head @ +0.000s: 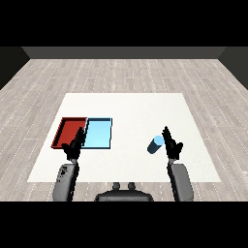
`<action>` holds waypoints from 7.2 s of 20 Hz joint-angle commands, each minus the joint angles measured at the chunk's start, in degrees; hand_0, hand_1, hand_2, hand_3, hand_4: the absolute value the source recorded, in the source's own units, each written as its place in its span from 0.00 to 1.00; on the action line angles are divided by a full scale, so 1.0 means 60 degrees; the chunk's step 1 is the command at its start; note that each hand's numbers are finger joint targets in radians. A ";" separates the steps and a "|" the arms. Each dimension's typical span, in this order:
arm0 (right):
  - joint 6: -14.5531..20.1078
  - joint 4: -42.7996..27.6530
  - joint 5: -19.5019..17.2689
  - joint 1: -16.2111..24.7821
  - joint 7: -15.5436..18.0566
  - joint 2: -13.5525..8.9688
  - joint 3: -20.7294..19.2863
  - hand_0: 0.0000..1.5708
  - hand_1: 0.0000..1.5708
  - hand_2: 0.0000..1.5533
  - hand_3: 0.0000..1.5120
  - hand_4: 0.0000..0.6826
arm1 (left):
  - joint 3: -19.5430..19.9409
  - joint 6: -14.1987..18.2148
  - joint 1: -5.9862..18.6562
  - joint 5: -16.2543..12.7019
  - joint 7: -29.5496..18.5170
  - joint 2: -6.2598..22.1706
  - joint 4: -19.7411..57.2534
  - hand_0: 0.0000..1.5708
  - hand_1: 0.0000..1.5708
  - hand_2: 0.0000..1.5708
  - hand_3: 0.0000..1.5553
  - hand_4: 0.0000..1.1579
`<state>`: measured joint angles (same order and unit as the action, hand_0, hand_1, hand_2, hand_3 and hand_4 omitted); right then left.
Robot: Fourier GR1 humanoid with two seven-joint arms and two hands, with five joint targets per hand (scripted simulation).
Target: Pick the blue can and put it in the blue box
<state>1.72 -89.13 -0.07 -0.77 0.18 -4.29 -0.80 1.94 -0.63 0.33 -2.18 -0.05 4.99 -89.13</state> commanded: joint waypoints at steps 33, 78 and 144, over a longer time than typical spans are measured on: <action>-0.2526 0.1730 0.1777 -0.0472 0.2642 -0.0585 -0.1611 0.00 0.00 0.00 0.00 0.00 | 0.0543 -0.1272 0.0066 -0.0594 -0.3715 -0.0142 0.0535 0.00 0.00 0.00 0.00 0.00; 0.0167 0.5373 0.0769 -0.2827 0.3117 0.0220 -0.0787 0.96 0.96 0.95 0.95 0.89 | 0.0425 -0.1359 -0.0370 -0.0718 -0.3302 -0.0247 -0.0312 0.00 0.00 0.00 0.00 0.00; 0.1291 0.1400 0.0666 -0.3750 0.1583 0.0634 0.2985 0.91 0.91 0.95 0.94 0.90 | -0.4313 0.1891 0.3824 -0.2668 -0.2680 -0.0831 0.4427 0.00 0.00 0.00 0.00 0.00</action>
<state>12.68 -79.56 4.33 -25.22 9.13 -0.12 18.77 -25.06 12.16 20.55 -16.81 -14.09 0.01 -67.19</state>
